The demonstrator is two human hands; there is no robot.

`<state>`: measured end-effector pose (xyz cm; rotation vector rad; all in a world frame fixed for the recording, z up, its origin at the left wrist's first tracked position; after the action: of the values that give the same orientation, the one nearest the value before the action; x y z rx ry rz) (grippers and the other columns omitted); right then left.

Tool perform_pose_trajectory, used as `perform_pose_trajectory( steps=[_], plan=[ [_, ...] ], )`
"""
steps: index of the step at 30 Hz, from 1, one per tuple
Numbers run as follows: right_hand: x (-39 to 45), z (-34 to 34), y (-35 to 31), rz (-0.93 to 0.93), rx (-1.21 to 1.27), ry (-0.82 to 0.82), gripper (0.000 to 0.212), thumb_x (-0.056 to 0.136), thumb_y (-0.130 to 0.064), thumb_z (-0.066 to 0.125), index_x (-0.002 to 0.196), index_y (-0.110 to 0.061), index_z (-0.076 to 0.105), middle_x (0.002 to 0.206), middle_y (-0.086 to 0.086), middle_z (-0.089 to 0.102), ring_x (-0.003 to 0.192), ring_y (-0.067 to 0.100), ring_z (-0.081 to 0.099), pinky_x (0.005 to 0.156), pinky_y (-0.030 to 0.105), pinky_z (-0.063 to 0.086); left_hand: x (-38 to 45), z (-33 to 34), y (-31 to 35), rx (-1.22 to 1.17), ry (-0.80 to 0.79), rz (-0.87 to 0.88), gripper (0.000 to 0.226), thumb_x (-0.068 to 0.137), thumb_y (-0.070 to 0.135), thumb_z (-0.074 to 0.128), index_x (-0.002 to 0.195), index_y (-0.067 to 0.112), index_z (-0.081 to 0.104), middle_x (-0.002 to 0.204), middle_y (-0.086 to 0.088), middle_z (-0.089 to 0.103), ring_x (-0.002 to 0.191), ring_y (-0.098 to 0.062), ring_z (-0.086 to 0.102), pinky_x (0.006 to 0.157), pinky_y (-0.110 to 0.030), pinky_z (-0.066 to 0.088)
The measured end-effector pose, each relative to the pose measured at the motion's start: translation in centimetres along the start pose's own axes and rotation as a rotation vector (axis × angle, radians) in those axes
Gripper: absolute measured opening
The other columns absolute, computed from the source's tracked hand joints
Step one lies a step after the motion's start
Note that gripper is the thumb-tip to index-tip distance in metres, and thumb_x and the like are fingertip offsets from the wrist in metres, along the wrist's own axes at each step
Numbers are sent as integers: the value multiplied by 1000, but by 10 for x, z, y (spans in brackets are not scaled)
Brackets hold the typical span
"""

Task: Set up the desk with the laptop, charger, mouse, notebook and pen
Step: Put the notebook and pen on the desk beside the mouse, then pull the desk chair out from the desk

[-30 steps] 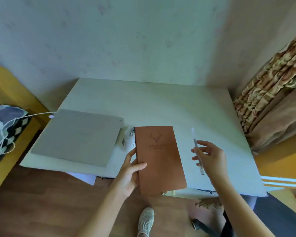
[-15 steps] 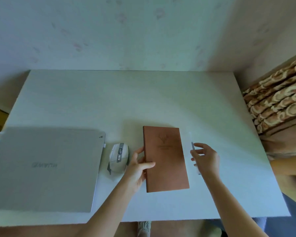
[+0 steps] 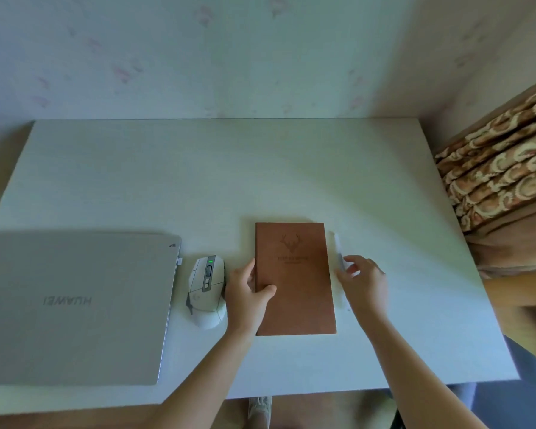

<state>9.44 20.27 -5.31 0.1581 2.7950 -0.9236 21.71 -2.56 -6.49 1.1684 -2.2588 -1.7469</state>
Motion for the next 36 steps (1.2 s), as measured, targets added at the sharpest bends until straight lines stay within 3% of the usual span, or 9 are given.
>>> perform_pose_trajectory(
  steps=[2,6,11,17,25,29,33,36],
  plan=[
    [-3,-3,-1,-6,-10,-20,25,78,-21,68,102,-18,69,86,-1,65,75,20,60,60,26,41,0,-1,5,110,20,92,69,66,4,79,129,18,55,106,10,51,106,-20,57,94,-35,48],
    [-13,-17,-8,-57,-41,-31,24,81,-25,66,105,-24,67,91,-6,65,75,14,61,61,25,42,-8,5,18,408,-22,228,68,77,16,74,138,15,44,127,-5,48,120,-20,46,96,-22,35],
    [-47,-54,-16,-178,-19,30,20,87,-25,60,104,-25,68,94,-10,69,80,12,62,67,29,50,-33,13,37,734,-50,357,63,88,32,62,143,13,36,143,-4,42,132,-24,37,101,-35,37],
    [-110,-116,-22,-423,-29,192,17,88,-23,60,101,-20,72,97,-3,73,85,20,65,68,32,52,-102,23,79,734,32,681,45,84,26,67,126,12,58,130,0,58,123,-22,51,92,-40,49],
    [-205,-188,7,-575,-41,276,21,89,-29,61,106,-20,71,102,-2,73,91,19,67,77,35,55,-228,31,102,727,83,851,48,83,27,70,127,16,58,132,3,58,126,-22,51,95,-39,46],
    [-250,-219,25,-578,-46,298,25,92,-32,58,111,-21,69,108,-4,72,99,19,65,83,35,51,-281,27,104,742,74,910,46,82,26,71,125,19,58,128,4,60,123,-20,52,89,-39,51],
    [-295,-249,43,-575,-64,358,26,92,-33,57,112,-22,68,110,-5,71,103,17,64,85,35,50,-325,23,114,781,65,985,45,87,32,64,129,20,55,131,6,58,125,-18,49,93,-43,49],
    [-325,-269,62,-523,-104,432,25,90,-34,59,110,-23,69,108,-6,72,101,17,65,83,34,49,-353,29,122,783,15,1061,45,90,35,59,132,21,53,132,8,56,125,-15,47,96,-38,46]
  ],
)
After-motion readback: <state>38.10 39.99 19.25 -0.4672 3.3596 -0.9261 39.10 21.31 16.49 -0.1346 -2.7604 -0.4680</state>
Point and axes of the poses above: each hand's wrist, its own x-axis towards the middle knuckle, its own z-axis out of the palm, y = z × x, the point moved 7 cm from there along x, towards the middle knuckle
